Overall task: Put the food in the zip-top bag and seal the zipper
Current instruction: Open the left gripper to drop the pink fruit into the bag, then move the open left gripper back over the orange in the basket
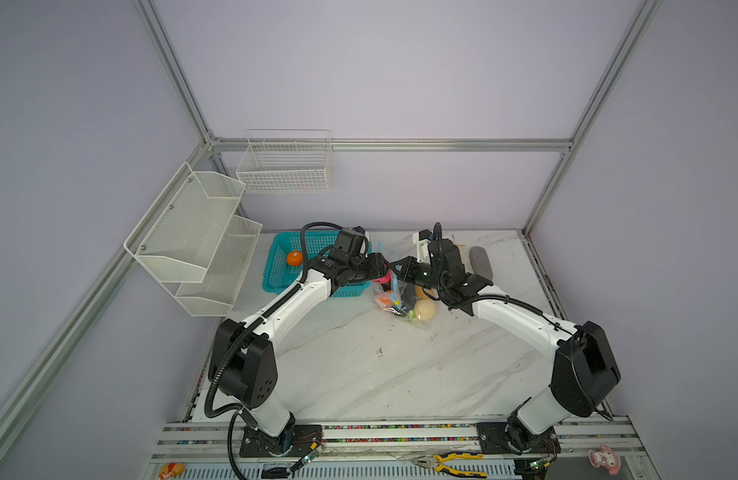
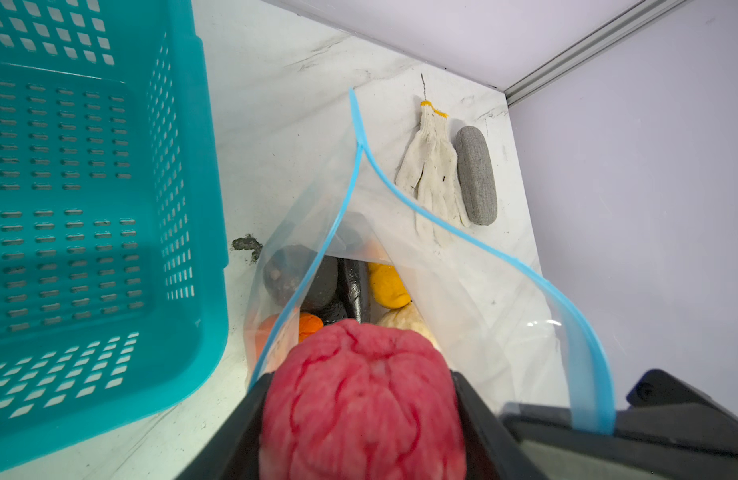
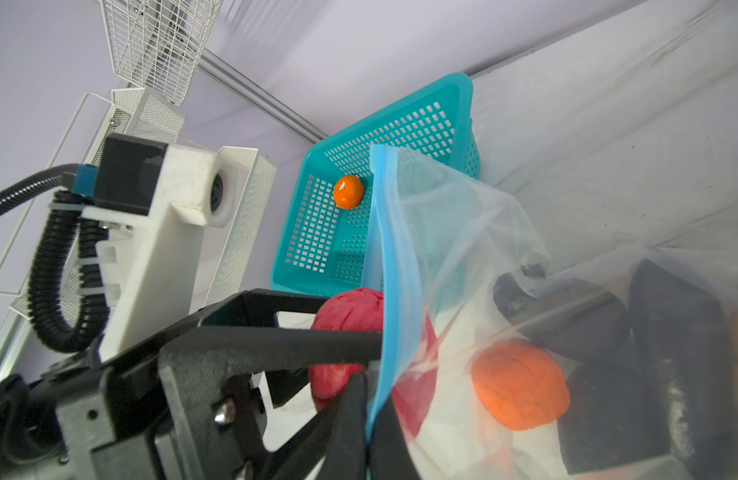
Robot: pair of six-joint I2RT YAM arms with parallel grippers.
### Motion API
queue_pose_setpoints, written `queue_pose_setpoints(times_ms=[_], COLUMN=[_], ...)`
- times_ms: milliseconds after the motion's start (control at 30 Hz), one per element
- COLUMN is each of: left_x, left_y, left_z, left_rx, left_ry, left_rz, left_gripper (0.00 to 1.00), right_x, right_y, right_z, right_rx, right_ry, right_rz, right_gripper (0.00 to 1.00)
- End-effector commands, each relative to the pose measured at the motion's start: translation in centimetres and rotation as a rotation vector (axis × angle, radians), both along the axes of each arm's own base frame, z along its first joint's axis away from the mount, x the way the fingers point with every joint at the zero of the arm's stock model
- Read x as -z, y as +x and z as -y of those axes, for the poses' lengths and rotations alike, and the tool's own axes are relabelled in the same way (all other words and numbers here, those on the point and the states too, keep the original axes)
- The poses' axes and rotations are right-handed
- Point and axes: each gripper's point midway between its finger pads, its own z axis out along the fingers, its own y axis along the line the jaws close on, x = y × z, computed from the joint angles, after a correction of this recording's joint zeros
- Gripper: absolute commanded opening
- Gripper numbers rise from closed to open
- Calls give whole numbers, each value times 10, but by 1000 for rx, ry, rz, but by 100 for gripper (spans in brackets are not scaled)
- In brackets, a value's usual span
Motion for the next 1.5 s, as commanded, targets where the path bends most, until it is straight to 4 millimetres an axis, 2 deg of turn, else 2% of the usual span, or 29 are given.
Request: queue_pose_setpoints(times_ms=[0, 167, 533, 900, 1100, 1300, 1467], left_x=[6, 12, 10, 3, -12, -33, -26], left_y=[-1, -2, -3, -5, -5, 4, 17], left_z=[4, 3, 3, -3, -27, -62, -97], left_rx=[5, 6, 5, -9, -54, -125, -199], left_ry=[-8, 0, 5, 17, 130, 274, 378], left_rz=[5, -5, 2, 24, 97, 167, 145], left_gripper=[60, 65, 73, 73, 73, 73, 72], right_x=[-20, -21, -18, -18, -14, -11, -12], right_y=[0, 0, 0, 0, -1, -1, -3], right_z=[3, 3, 3, 5, 5, 5, 3], right_rx=[13, 12, 13, 17, 17, 15, 1], right_ry=[32, 34, 32, 29, 26, 27, 33], right_rz=[34, 38, 32, 30, 27, 24, 29], right_gripper=[0, 0, 0, 0, 0, 0, 0])
